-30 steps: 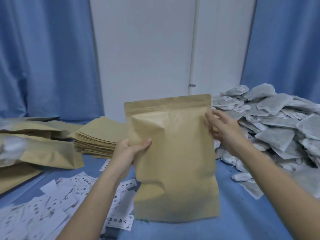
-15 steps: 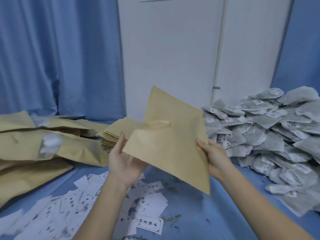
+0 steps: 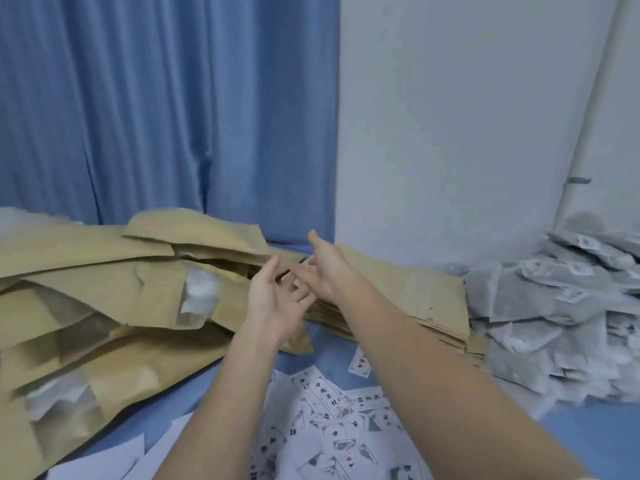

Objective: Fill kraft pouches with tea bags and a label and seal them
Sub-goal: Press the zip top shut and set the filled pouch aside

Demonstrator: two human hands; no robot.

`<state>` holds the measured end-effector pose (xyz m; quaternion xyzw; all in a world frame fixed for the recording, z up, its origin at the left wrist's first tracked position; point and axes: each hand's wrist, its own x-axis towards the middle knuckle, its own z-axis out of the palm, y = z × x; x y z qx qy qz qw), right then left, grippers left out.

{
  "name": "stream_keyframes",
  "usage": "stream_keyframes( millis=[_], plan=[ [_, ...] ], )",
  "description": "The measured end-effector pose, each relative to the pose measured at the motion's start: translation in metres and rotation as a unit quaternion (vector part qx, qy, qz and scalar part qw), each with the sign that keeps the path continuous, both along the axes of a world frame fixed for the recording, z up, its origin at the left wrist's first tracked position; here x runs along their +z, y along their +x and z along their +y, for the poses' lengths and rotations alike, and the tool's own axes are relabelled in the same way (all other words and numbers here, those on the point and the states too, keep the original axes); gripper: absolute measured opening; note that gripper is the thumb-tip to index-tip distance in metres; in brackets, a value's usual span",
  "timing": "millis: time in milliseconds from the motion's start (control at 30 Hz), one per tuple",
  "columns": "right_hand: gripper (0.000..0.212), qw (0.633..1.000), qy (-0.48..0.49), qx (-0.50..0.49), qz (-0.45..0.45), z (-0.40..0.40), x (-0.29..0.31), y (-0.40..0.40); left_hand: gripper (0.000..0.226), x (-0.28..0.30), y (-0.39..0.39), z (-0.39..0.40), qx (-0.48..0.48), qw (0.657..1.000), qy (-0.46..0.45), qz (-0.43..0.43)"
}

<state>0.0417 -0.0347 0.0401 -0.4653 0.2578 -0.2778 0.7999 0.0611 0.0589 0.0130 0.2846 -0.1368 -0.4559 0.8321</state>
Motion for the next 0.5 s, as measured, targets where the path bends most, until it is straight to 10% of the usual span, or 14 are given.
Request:
stream_keyframes(
  millis=[100, 233, 367, 500],
  plan=[
    [0.039, 0.972, -0.183, -0.057, 0.133, -0.021, -0.021, -0.008, 0.041, -0.014, 0.002, -0.015, -0.011, 0.999, 0.042, 0.007],
    [0.066, 0.71, -0.574, -0.088, 0.397, -0.062, -0.058, -0.034, 0.016, -0.034, 0.006, -0.031, -0.01, 0.996, 0.092, 0.018],
    [0.103, 0.556, -0.6, -0.001, 0.575, -0.081, -0.096, -0.071, 0.046, -0.052, 0.005, -0.038, -0.017, 0.993, 0.108, 0.038],
    [0.057, 0.468, -0.707, -0.077, 0.525, -0.073, -0.105, -0.094, 0.051, -0.063, -0.005, -0.043, -0.024, 0.988, 0.151, 0.019]
  ],
)
